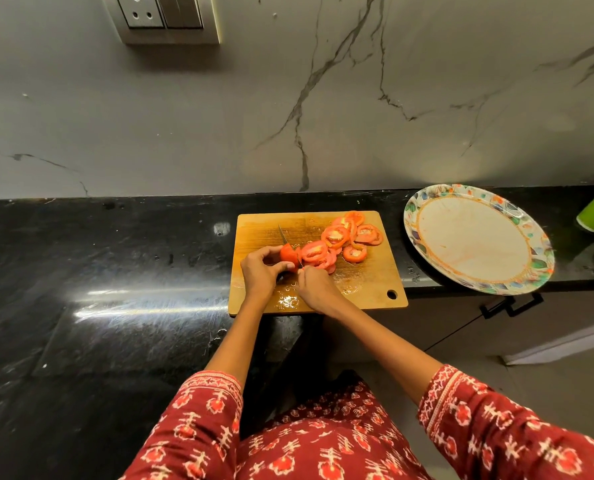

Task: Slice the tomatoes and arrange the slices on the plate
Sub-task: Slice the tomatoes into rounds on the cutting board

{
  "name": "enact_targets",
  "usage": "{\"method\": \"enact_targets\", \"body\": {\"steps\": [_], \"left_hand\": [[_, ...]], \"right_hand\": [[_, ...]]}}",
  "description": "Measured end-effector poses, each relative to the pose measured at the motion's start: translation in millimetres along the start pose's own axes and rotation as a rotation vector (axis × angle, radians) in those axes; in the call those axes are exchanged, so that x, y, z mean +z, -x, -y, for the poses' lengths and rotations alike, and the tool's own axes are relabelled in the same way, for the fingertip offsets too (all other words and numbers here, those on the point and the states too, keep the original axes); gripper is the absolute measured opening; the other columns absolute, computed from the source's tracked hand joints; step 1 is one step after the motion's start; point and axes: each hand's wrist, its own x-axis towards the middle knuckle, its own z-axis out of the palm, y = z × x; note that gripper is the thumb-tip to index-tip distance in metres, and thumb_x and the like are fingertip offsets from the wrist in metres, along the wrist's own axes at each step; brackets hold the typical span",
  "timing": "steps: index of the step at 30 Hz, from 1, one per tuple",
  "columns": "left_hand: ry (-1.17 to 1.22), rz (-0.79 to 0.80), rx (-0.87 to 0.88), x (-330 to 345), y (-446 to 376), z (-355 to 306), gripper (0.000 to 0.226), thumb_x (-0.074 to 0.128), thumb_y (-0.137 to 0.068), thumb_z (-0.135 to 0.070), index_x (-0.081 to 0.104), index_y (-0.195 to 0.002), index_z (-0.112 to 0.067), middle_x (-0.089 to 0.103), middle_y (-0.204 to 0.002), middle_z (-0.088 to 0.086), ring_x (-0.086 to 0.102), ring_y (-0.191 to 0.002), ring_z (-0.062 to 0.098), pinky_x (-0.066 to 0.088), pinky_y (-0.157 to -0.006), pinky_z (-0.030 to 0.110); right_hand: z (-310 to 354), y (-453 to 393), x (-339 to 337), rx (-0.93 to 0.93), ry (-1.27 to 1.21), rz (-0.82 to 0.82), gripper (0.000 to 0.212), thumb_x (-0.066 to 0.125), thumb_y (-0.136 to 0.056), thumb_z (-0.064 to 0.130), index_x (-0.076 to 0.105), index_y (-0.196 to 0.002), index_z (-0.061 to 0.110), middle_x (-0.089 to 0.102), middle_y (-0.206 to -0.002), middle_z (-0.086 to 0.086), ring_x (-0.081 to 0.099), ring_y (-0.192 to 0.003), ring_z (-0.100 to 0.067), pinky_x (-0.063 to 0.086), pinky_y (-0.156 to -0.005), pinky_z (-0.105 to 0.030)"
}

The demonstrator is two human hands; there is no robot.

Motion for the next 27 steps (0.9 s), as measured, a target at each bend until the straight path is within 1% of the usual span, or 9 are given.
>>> {"method": "enact_targets", "body": {"steps": [5,9,13,14,16,18,21,24,27], "left_hand": [[0.000,0.003,0.008,1.7,-0.9,3.9,0.037,0.080,-0.065,-0.006,0.070,-0.100,-0.005,0.069,-0.101,0.009,0.058,-0.088,0.010,0.041,-0.069,0.001],[0.008,0.005,0.012,1.9,-0.8,4.0,0.038,0.080,-0.064,-0.005,0.070,-0.101,-0.004,0.069,-0.099,0.009,0.060,-0.089,0.011,0.042,-0.072,0.007],[0.018,-0.015,0.016,1.6,1.8,2.9,0.037,0.080,-0.063,-0.003,0.070,-0.099,-0.004,0.070,-0.097,0.011,0.061,-0.086,0.013,0.049,-0.077,0.020],[0.023,-0.018,0.010,1.5,2.1,2.8,0.037,0.080,-0.064,-0.003,0.070,-0.100,-0.004,0.070,-0.098,0.011,0.060,-0.086,0.012,0.048,-0.076,0.018],[0.023,-0.017,-0.003,1.7,1.5,2.1,0.037,0.079,-0.065,-0.004,0.069,-0.101,-0.003,0.069,-0.100,0.011,0.059,-0.086,0.011,0.042,-0.071,0.008],[0.015,-0.017,-0.013,1.9,0.2,1.1,0.037,0.079,-0.067,-0.006,0.069,-0.102,-0.003,0.069,-0.102,0.011,0.058,-0.087,0.010,0.040,-0.069,0.006],[0.000,-0.020,-0.022,1.1,-1.0,0.6,0.037,0.078,-0.069,-0.009,0.068,-0.104,-0.003,0.069,-0.103,0.012,0.057,-0.087,0.009,0.040,-0.071,0.009],[-0.004,-0.029,-0.034,1.2,-2.2,2.6,0.037,0.076,-0.071,-0.010,0.067,-0.106,-0.002,0.069,-0.104,0.013,0.058,-0.088,0.010,0.042,-0.076,0.014],[0.011,-0.032,-0.045,0.9,-4.9,4.9,0.036,0.075,-0.073,-0.011,0.067,-0.107,-0.002,0.068,-0.104,0.013,0.061,-0.093,0.015,0.044,-0.078,0.018]], "right_hand": [[-7.1,4.2,3.6,0.007,-0.027,-0.013,0.033,0.030,-0.100,0.013,0.056,-0.099,-0.007,0.063,-0.102,-0.027,0.058,-0.094,-0.039,0.032,-0.067,-0.028],[-0.5,-1.8,4.7,0.042,0.006,0.011,0.032,0.033,-0.101,0.017,0.055,-0.107,-0.006,0.062,-0.108,-0.024,0.058,-0.099,-0.037,0.033,-0.068,-0.028],[2.3,-4.0,5.8,0.069,0.039,0.022,0.032,0.034,-0.100,0.017,0.055,-0.111,-0.005,0.060,-0.113,-0.024,0.057,-0.105,-0.038,0.037,-0.073,-0.031],[-0.3,-1.3,6.6,0.066,0.052,0.024,0.030,0.035,-0.099,0.015,0.056,-0.110,-0.004,0.061,-0.112,-0.025,0.057,-0.105,-0.039,0.038,-0.074,-0.032],[-8.4,5.8,10.1,0.057,0.094,0.032,0.025,0.038,-0.097,0.011,0.057,-0.105,-0.003,0.062,-0.109,-0.025,0.058,-0.103,-0.039,0.040,-0.074,-0.034],[-16.1,13.3,13.2,0.051,0.127,0.031,0.023,0.039,-0.096,0.010,0.058,-0.101,-0.002,0.062,-0.106,-0.023,0.058,-0.102,-0.037,0.040,-0.073,-0.033],[-20.3,26.2,13.6,0.069,0.122,0.017,0.023,0.036,-0.098,0.011,0.054,-0.107,-0.001,0.058,-0.111,-0.021,0.056,-0.104,-0.038,0.041,-0.075,-0.035],[-24.6,40.6,12.1,0.052,0.222,0.019,0.025,0.033,-0.099,0.009,0.049,-0.115,-0.002,0.057,-0.113,-0.021,0.055,-0.108,-0.039,0.044,-0.080,-0.041],[-32.9,50.2,9.4,0.055,0.246,0.014,0.023,0.032,-0.095,0.003,0.050,-0.108,-0.002,0.059,-0.108,-0.021,0.056,-0.104,-0.039,0.043,-0.076,-0.040]]}}
